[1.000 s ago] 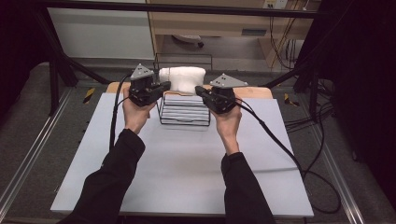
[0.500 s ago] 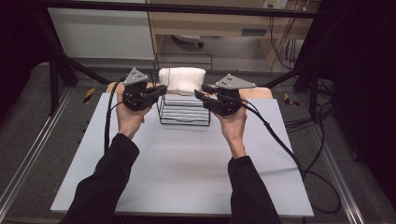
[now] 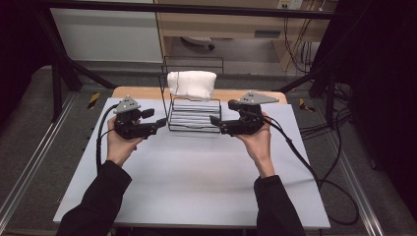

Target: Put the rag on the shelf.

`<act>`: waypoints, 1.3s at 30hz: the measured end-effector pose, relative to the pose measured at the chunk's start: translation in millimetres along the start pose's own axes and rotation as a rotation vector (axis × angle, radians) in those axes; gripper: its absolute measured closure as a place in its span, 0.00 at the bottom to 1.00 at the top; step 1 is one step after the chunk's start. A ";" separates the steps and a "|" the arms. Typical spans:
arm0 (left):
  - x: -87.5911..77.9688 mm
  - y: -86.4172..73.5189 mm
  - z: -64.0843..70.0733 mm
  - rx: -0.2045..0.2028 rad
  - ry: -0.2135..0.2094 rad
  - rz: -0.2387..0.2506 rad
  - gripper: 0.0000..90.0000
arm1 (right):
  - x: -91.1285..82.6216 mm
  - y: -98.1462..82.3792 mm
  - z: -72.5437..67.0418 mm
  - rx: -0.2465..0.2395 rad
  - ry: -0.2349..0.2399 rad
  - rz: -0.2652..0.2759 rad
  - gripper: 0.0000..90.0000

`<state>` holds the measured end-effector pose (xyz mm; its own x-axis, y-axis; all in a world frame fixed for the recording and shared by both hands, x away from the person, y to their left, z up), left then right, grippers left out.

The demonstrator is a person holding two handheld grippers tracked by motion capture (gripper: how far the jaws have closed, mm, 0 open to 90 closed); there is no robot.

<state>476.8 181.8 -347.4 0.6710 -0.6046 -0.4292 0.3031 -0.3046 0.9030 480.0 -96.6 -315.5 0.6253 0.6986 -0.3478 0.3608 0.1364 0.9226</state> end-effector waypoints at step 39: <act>-53.5 -127.8 6.5 0.009 -0.002 -0.111 0.09 | -58.1 -157.3 33.0 0.082 0.052 -0.157 0.01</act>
<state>397.8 248.3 -440.0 0.6325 -0.5681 -0.5264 0.3689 -0.3766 0.8498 409.7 -181.8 -446.0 0.5207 0.7089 -0.4756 0.5078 0.1907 0.8401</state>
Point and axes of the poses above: each handheld gripper's, and its own axes: x roughly forward along the jaws, y roughly out of its top, z roughly to its right, the point moved 6 cm from there along x, roughly forward along the jaws, and after that the axes turned 5 degrees about x, right-handed, at the moved point
